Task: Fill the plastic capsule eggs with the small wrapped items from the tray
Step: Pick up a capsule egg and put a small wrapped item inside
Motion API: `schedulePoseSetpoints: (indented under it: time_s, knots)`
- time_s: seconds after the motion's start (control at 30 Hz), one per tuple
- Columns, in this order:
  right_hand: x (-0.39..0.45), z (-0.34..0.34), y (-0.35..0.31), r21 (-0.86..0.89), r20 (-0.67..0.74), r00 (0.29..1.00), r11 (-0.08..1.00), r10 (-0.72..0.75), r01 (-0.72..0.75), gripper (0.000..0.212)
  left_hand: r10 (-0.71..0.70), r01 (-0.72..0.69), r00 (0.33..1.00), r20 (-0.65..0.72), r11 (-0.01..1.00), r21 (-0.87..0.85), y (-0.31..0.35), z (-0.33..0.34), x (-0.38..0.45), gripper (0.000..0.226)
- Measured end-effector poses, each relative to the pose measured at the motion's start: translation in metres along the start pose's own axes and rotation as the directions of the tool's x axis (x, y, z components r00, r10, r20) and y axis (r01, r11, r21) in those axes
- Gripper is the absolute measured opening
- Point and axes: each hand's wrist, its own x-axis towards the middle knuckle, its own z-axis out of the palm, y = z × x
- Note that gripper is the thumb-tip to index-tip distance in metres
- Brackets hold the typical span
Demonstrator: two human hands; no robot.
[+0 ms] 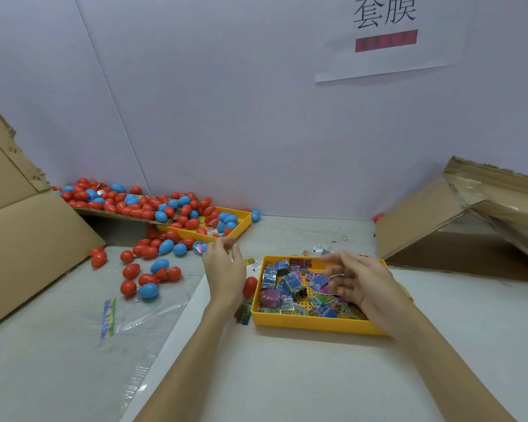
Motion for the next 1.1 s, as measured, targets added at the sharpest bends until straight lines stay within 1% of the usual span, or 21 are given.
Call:
schedulePoseSetpoints:
  time_s: [0.07,0.13,0.23,0.3,0.33,0.4,0.47,0.53,0.6,0.67,0.73,0.8,0.83,0.87,0.9,0.93,0.97,1.0,1.03,1.07,1.1]
  knots:
    - [0.001,-0.001,-0.001,-0.004,-0.022,1.000,1.000,0.000,-0.001,0.035,0.010,-0.006,1.000,-0.020,0.983,0.183,-0.007,-0.003,0.026,0.025]
    - [0.001,0.000,0.000,-0.011,-0.023,1.000,1.000,0.004,-0.004,0.035,0.030,-0.030,1.000,0.006,0.942,0.335,-0.011,-0.007,0.056,0.031]
    - [0.002,0.002,0.001,-0.028,0.001,1.000,0.999,0.019,-0.019,0.035,0.062,-0.087,0.996,0.063,0.824,0.560,-0.014,-0.011,0.098,0.036]
    - [0.002,0.003,0.001,-0.052,0.021,0.999,0.998,0.025,-0.023,0.036,-0.006,-0.076,0.993,0.117,0.727,0.682,-0.021,-0.010,0.119,0.040]
    - [0.003,0.004,0.002,-0.063,0.031,0.999,0.998,0.024,-0.022,0.035,-0.063,-0.064,0.987,0.149,0.694,0.717,-0.025,-0.009,0.125,0.037]
    - [0.005,0.003,0.003,-0.077,0.044,0.999,0.997,0.025,-0.022,0.035,-0.167,-0.023,0.968,0.187,0.682,0.731,-0.032,-0.005,0.131,0.026]
    - [0.007,0.002,0.005,-0.080,0.046,0.998,0.996,0.031,-0.027,0.035,-0.160,-0.008,0.974,0.159,0.679,0.734,-0.035,0.000,0.132,0.020]
    - [0.008,0.001,0.005,-0.087,0.045,0.998,0.995,0.046,-0.042,0.035,-0.053,-0.063,0.991,0.124,0.629,0.775,-0.035,0.004,0.130,0.019]
    - [0.008,0.002,0.006,-0.099,0.048,0.997,0.994,0.057,-0.052,0.034,0.096,-0.144,0.990,0.108,0.604,0.784,-0.030,0.007,0.123,0.027]
    - [0.006,0.002,0.005,-0.092,0.043,0.998,0.994,0.054,-0.050,0.034,0.205,-0.204,0.975,0.083,0.686,0.698,-0.018,0.009,0.108,0.032]
    - [0.004,0.004,0.004,-0.068,0.012,1.000,0.998,0.015,-0.014,0.032,0.279,-0.267,0.958,0.069,0.773,0.576,-0.002,0.010,0.084,0.032]
    - [0.001,0.006,0.004,-0.082,-0.055,0.996,0.994,-0.070,0.066,0.026,0.382,-0.382,0.919,0.100,0.799,0.464,0.015,0.007,0.051,0.031]
    - [-0.001,0.008,0.005,-0.151,-0.091,0.987,0.981,-0.132,0.118,0.021,0.426,-0.438,0.897,0.117,0.821,0.366,0.024,0.005,0.033,0.030]
    - [-0.002,0.009,0.005,-0.287,-0.121,0.970,0.943,-0.212,0.171,0.017,0.447,-0.469,0.883,0.143,0.852,0.234,0.032,0.002,0.015,0.029]
    - [-0.004,0.011,0.007,-0.468,-0.128,0.943,0.857,-0.306,0.215,0.015,0.452,-0.474,0.873,0.184,0.876,0.094,0.040,-0.001,-0.002,0.027]
    - [-0.006,0.012,0.009,-0.650,-0.092,0.916,0.721,-0.390,0.242,0.016,0.454,-0.462,0.860,0.233,0.887,-0.021,0.046,-0.004,-0.017,0.025]
    - [-0.006,0.013,0.011,-0.788,-0.025,0.902,0.564,-0.430,0.247,0.016,0.458,-0.452,0.844,0.281,0.888,-0.088,0.049,-0.006,-0.031,0.023]
    - [-0.007,0.014,0.012,-0.874,0.038,0.903,0.425,-0.428,0.238,0.018,0.470,-0.460,0.823,0.320,0.881,-0.110,0.050,-0.007,-0.043,0.021]
    - [-0.007,0.014,0.013,-0.921,0.081,0.912,0.321,-0.401,0.222,0.019,0.488,-0.483,0.799,0.351,0.869,-0.109,0.049,-0.007,-0.052,0.019]
    - [-0.006,0.013,0.013,-0.943,0.101,0.924,0.261,-0.368,0.207,0.020,0.505,-0.507,0.775,0.379,0.856,-0.105,0.048,-0.008,-0.059,0.019]
    - [-0.006,0.012,0.011,-0.950,0.109,0.937,0.243,-0.333,0.196,0.022,0.519,-0.528,0.753,0.405,0.843,-0.100,0.046,-0.009,-0.064,0.020]
